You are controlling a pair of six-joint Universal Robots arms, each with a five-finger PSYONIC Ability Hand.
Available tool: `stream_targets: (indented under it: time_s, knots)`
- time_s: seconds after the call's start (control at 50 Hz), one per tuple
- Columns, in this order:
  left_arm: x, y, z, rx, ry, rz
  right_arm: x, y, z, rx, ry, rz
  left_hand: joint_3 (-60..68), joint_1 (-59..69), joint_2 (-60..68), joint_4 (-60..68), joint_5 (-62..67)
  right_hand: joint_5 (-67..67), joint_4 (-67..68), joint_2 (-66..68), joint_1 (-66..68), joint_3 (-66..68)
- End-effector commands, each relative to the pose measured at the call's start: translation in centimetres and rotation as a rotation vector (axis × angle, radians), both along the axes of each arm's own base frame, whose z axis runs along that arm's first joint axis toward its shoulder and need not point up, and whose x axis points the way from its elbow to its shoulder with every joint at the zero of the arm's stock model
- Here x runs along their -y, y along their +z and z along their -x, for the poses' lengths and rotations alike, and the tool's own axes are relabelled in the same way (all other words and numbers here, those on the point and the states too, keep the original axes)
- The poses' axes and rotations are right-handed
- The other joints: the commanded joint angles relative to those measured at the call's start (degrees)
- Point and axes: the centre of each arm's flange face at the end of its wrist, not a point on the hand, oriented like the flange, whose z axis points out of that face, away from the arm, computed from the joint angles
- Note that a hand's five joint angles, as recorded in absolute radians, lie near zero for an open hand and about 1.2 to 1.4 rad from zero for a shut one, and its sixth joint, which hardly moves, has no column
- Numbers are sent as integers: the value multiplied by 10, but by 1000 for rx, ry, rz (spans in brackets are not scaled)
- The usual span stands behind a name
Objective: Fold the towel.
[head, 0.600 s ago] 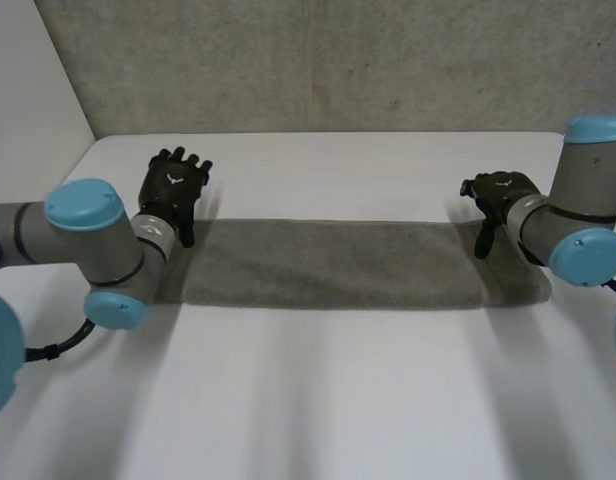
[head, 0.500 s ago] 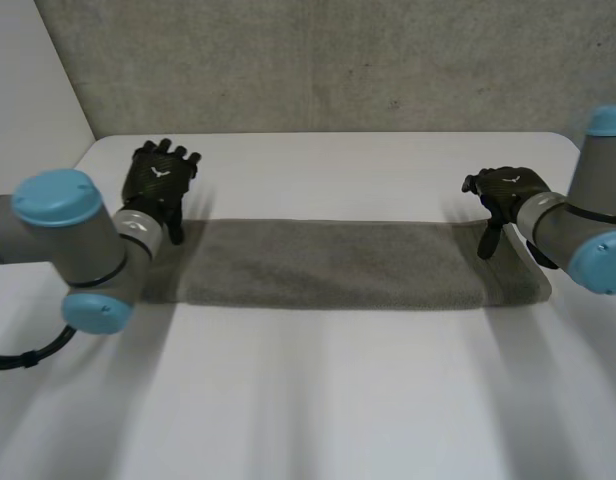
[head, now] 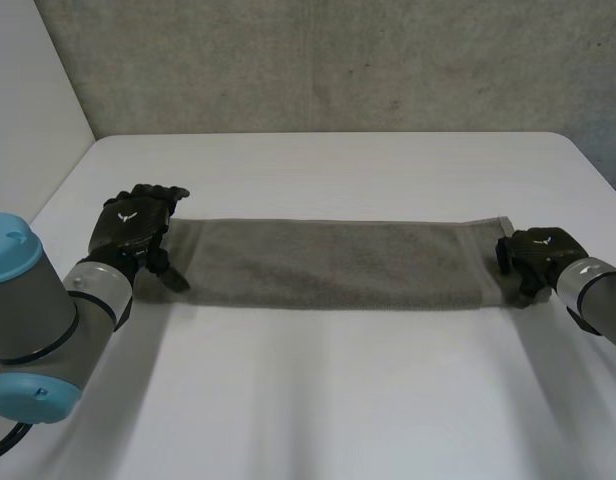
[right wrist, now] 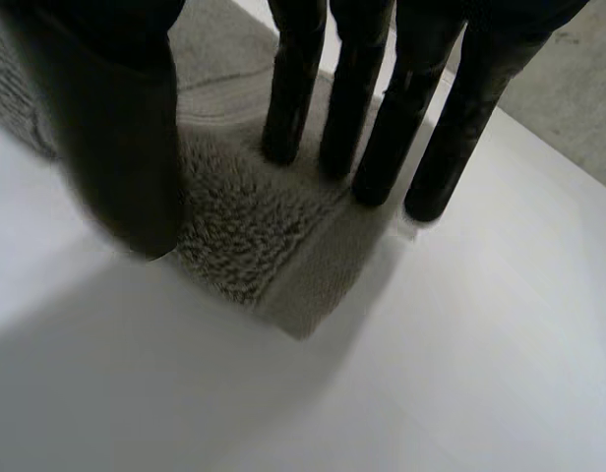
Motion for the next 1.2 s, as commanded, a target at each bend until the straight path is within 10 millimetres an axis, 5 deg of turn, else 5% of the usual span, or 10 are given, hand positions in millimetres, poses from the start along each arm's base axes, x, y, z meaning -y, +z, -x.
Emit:
stream_targets:
  time_s: [0.02,0.4,0.54,0.66,0.74,0.84,0.92,0.96,1.08,1.2]
  knots:
    - [1,0,0,6,0,2,10,-2,6,0,-25,23,-38,-49,-46,-48,-124,322,319,310,319,318]
    - [-7,7,-1,1,-2,23,57,68,98,-233,-184,234,-38,-49,-46,-48,-124,322,319,310,319,318]
    - [-9,6,1,3,-10,22,58,107,30,-153,-50,312,-38,-49,-46,-48,-124,322,319,310,319,318]
    - [-11,5,2,5,-14,20,7,131,-92,-9,212,384,-38,-49,-46,-48,-124,322,319,310,319,318]
    - [-11,5,3,6,-16,18,-50,110,-177,37,433,377,-38,-49,-46,-48,-124,322,319,310,319,318]
    - [-12,3,3,7,-16,14,-100,72,-230,44,588,322,-38,-49,-46,-48,-124,322,319,310,319,318]
    - [-12,3,3,6,-18,17,-119,44,-244,26,638,266,-38,-49,-46,-48,-124,113,109,100,109,108]
    - [-12,3,3,7,-18,22,-118,35,-243,3,602,246,-38,-49,-46,-48,-124,-378,-381,-390,-381,-382]
    - [-15,5,9,1,-36,41,-109,44,-229,1,494,243,-38,-49,-46,-48,-124,-378,-381,-390,-381,-382]
    - [-18,6,18,-7,-65,74,-64,67,-151,72,275,176,-38,-49,-46,-48,-124,-378,-381,-390,-381,-382]
